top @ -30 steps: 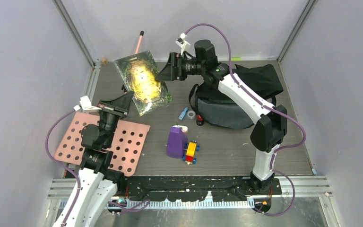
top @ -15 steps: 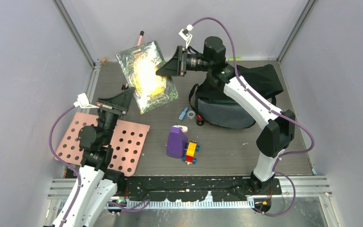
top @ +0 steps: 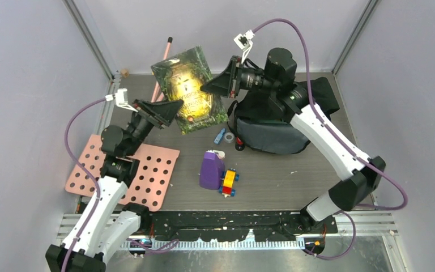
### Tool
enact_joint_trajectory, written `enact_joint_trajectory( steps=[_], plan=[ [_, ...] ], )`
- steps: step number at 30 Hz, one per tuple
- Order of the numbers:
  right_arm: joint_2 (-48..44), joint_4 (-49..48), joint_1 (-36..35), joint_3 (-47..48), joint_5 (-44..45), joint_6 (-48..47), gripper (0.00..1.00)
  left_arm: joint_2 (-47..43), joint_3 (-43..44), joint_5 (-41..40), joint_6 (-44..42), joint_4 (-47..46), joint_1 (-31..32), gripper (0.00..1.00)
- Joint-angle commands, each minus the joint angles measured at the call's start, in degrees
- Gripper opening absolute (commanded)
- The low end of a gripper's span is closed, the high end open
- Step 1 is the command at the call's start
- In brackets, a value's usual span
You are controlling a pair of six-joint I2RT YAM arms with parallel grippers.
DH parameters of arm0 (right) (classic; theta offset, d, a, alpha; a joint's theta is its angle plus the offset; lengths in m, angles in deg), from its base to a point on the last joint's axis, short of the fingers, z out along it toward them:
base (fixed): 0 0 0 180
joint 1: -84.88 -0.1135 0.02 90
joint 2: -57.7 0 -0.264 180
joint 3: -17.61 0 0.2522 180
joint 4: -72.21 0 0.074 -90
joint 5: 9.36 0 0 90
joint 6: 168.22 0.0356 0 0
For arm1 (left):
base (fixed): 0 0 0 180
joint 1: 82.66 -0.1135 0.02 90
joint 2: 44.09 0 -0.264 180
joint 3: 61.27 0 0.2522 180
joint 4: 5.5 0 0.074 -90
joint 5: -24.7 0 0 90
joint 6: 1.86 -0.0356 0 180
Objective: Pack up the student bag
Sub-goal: Pick up the book from the center of the board.
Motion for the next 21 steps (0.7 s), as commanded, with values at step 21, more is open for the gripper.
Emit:
enact_joint_trajectory(
  steps=[21],
  plan=[
    [-42.58, 57.57, -2.05, -8.01, 39.28, -52.49, 0.0, 32.25, 20.04, 6.06, -54.33, 11.42, 34.12, 0.73]
  ],
)
